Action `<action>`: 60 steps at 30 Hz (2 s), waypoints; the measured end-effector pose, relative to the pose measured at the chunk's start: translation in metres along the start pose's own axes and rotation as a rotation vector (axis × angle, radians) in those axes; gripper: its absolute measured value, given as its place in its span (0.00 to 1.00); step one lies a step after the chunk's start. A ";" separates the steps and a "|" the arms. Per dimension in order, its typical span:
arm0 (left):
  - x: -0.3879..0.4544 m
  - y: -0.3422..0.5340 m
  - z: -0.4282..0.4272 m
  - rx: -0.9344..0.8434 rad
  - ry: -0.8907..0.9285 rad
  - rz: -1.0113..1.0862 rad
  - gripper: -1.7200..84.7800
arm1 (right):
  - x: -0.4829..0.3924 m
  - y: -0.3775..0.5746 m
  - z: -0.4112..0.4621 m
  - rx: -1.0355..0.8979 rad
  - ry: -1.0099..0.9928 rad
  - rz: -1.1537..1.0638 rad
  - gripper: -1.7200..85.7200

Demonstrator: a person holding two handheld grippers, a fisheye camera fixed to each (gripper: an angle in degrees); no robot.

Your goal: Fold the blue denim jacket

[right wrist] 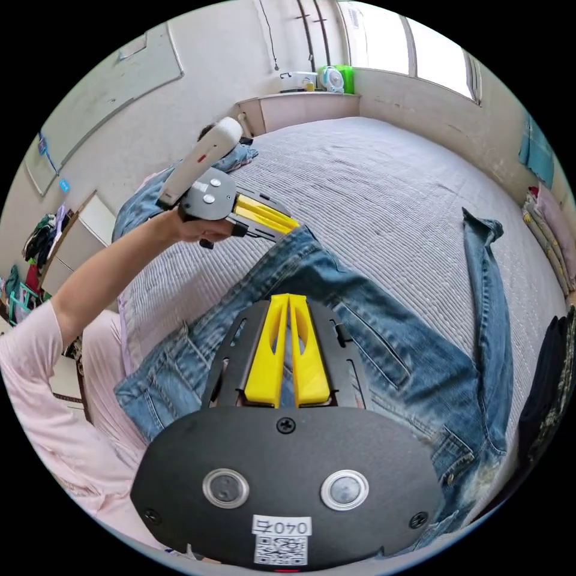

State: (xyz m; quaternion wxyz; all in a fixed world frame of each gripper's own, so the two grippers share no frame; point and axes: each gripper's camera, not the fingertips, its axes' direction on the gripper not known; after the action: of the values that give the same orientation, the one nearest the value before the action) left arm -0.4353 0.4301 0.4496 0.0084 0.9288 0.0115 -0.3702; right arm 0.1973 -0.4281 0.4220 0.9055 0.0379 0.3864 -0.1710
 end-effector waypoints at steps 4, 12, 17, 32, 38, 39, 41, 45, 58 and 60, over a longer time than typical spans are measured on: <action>-0.033 0.007 -0.027 0.159 0.046 -0.095 0.01 | -0.004 -0.030 0.047 0.019 -0.150 0.061 0.01; -0.057 0.012 -0.024 0.069 -0.102 -0.484 0.01 | 0.007 -0.014 0.079 -0.048 -0.285 0.151 0.01; 0.033 -0.038 -0.058 0.164 -0.183 -0.216 0.01 | 0.045 0.092 -0.028 0.149 -0.078 0.192 0.01; 0.088 -0.139 0.066 -0.209 -0.357 -0.260 0.01 | 0.231 0.381 -0.142 0.092 0.385 0.800 0.01; 0.169 -0.258 0.013 0.199 -0.213 0.011 0.01 | 0.220 0.404 -0.164 0.121 0.292 0.615 0.12; 0.190 -0.294 0.019 0.224 -0.138 0.099 0.01 | 0.225 0.408 -0.154 0.090 0.247 0.576 0.15; 0.217 -0.347 0.037 0.218 -0.055 0.201 0.01 | 0.236 0.416 -0.139 0.025 0.224 0.535 0.17; 0.267 -0.458 0.096 0.093 0.082 0.366 0.06 | 0.269 0.441 -0.112 -0.095 0.111 0.484 0.18; 0.384 -0.509 0.193 -0.200 0.020 0.843 0.01 | 0.313 0.496 -0.080 -0.015 -0.172 0.396 0.08; 0.393 -0.505 0.181 -0.130 -0.070 0.862 0.01 | 0.300 0.498 -0.084 0.008 -0.143 0.382 0.03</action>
State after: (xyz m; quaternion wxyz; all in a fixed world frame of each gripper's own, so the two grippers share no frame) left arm -0.2888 0.9369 0.0446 0.2212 0.8332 -0.3541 -0.3627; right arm 0.5017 -0.0280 0.1177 0.9464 0.1021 0.3064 0.0000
